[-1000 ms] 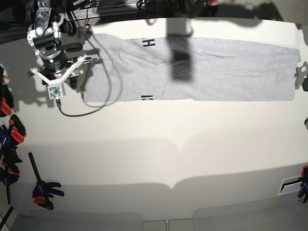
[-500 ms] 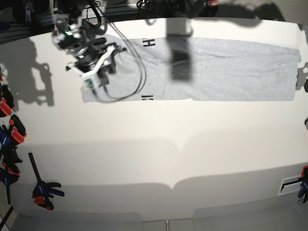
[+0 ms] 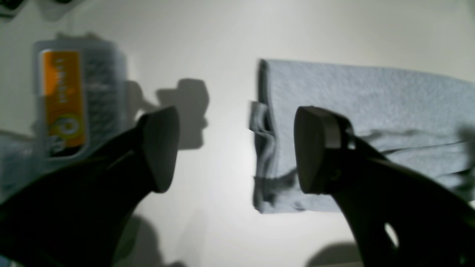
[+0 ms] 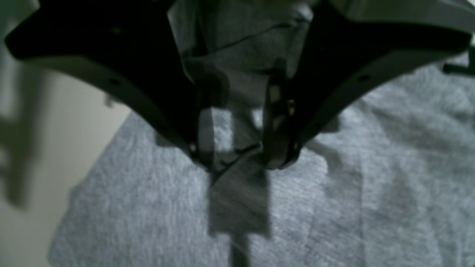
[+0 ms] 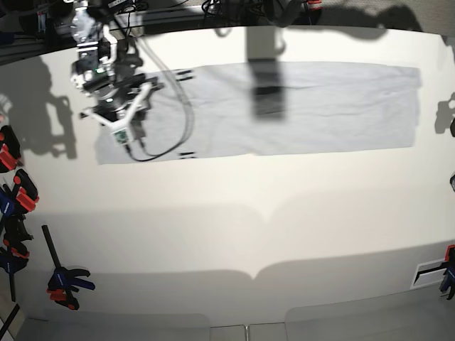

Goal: Fold the T-shirt properly
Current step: 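Adjust the right gripper's hold on the strip end and smooth it, then grasp the strip end with the left gripper and roll it inward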

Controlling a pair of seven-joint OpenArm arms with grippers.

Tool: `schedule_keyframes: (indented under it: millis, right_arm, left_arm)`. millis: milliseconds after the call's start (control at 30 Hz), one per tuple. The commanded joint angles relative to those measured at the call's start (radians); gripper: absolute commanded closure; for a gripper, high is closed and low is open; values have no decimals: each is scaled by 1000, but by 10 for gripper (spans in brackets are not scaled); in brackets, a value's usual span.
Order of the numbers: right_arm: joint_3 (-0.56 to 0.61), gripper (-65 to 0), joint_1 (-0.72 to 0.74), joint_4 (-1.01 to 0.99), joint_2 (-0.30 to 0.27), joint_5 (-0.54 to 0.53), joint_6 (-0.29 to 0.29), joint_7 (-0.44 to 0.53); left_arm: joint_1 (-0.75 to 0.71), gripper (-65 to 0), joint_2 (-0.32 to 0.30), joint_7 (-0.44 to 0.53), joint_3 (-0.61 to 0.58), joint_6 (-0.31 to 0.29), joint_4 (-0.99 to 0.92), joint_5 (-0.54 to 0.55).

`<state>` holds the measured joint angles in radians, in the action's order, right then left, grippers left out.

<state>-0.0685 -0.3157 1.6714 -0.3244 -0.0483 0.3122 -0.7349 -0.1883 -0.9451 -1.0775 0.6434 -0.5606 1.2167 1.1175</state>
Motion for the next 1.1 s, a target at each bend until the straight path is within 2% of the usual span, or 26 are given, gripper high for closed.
schedule_keyframes:
  millis: [0, 133, 267, 333, 467, 700, 767, 933, 1067]
  right_arm:
    - [-5, -211, -6, -5, -8, 41, -14, -64]
    - [-5, -211, 12, 10, -5, 0, -14, -51]
    - [-5, -211, 16, 106, -5, -39, -14, -47]
    - [-5, -211, 16, 179, -5, -38, -14, -57]
    - [-5, -211, 16, 318, -5, -37, -14, -87]
    - [-5, -211, 15, 480, -5, -38, -13, -135]
    - [-5, -211, 14, 497, -5, -38, -13, -143]
    - [-5, -211, 13, 503, -5, -38, -13, -152]
    - [-5, -211, 13, 503, -5, -38, 5, -169]
  left_arm:
    - [8, -445, -38, 4, 10, -4, 11, 39]
    - [6, -445, -26, 4, 10, -8, 10, 46]
    - [6, -445, 17, 1, 10, -8, 10, 48]
    - [6, -445, 38, -16, 10, -9, 10, 69]
    - [6, -445, 69, -100, 9, -54, 10, 156]
    - [8, -445, 141, -97, 9, -57, 10, 158]
    - [9, -445, 179, -69, 9, -57, 10, 129]
    - [9, -445, 271, 26, 8, -57, 6, -25]
    - [16, -445, 300, 113, 8, -56, 6, -166]
